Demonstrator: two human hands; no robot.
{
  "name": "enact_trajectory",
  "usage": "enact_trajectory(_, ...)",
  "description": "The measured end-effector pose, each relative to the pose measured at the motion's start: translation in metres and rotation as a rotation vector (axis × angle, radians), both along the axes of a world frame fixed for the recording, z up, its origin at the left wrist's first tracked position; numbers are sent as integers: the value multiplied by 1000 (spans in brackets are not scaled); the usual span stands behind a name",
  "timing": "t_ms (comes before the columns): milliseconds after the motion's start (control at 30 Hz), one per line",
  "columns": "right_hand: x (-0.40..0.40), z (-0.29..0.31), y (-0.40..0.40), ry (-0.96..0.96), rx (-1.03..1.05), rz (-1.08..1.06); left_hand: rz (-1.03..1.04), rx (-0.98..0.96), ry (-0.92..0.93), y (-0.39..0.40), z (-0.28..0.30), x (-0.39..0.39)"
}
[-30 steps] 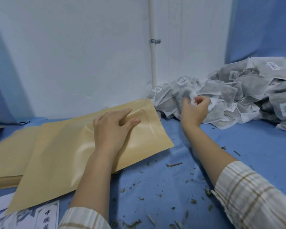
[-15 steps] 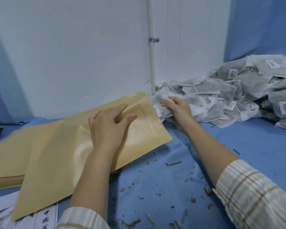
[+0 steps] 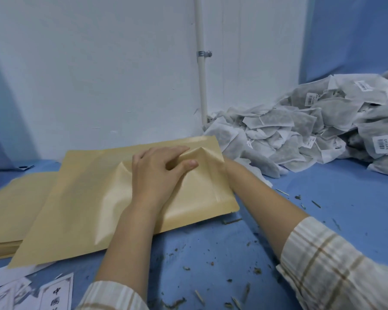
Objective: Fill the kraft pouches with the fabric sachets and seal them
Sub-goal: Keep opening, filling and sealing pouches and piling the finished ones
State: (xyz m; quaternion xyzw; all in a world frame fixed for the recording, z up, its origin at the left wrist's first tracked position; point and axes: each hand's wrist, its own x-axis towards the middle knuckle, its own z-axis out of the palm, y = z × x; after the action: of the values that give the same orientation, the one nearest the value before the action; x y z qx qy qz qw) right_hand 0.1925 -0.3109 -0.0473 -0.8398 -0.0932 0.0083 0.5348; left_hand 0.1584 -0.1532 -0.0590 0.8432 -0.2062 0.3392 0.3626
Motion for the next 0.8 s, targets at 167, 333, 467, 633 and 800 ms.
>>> enact_trajectory(167,-9,-3,-7,285,123,47,-42,-57,5,-2,1,2)
enact_trajectory(333,1,-6,-25,20,394,149,146,-71,23,11,-1,6)
enact_trajectory(467,15,-15,-55,-334,-444,-667,190,-32,35,10,-2,7)
enact_trajectory(633,17,-24,-72,55,-911,-653,183,9,36,7,-5,7)
enact_trajectory(800,14,-11,-66,-9,-817,-728,174,27,15,3,-6,8)
